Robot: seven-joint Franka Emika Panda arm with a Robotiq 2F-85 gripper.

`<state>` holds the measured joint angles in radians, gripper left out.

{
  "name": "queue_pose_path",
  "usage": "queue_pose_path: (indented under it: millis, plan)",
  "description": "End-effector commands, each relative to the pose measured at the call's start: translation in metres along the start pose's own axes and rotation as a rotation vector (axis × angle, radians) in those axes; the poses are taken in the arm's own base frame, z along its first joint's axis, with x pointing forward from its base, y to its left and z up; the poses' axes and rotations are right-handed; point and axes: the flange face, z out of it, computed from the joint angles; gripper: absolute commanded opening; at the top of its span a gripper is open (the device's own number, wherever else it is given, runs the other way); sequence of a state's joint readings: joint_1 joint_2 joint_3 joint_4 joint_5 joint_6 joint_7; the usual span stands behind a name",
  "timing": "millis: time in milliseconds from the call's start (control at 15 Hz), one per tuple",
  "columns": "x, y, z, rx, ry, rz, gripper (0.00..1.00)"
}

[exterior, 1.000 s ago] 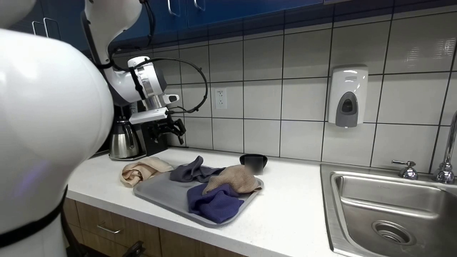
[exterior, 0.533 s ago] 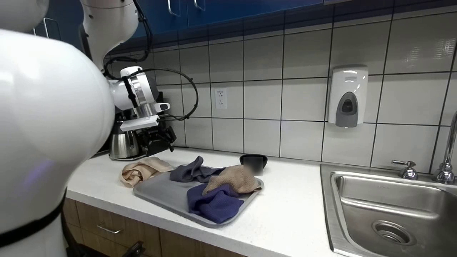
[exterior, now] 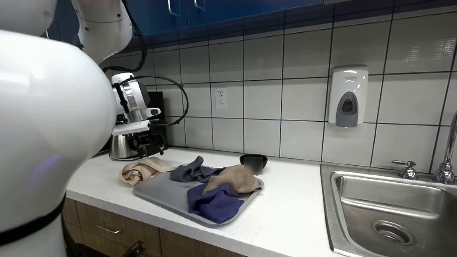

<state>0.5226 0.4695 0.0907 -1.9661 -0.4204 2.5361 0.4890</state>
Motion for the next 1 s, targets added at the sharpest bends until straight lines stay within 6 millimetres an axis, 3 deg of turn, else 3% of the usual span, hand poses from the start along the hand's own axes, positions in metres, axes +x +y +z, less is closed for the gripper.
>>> queue_pose_path:
  millis: [0, 400, 933]
  plan:
    - [0.005, -0.017, -0.018, 0.037, 0.005, -0.047, 1.00]
    - [-0.001, -0.033, -0.016, 0.050, -0.008, -0.134, 1.00]
    - [-0.011, -0.043, 0.008, 0.047, -0.067, -0.230, 1.00]
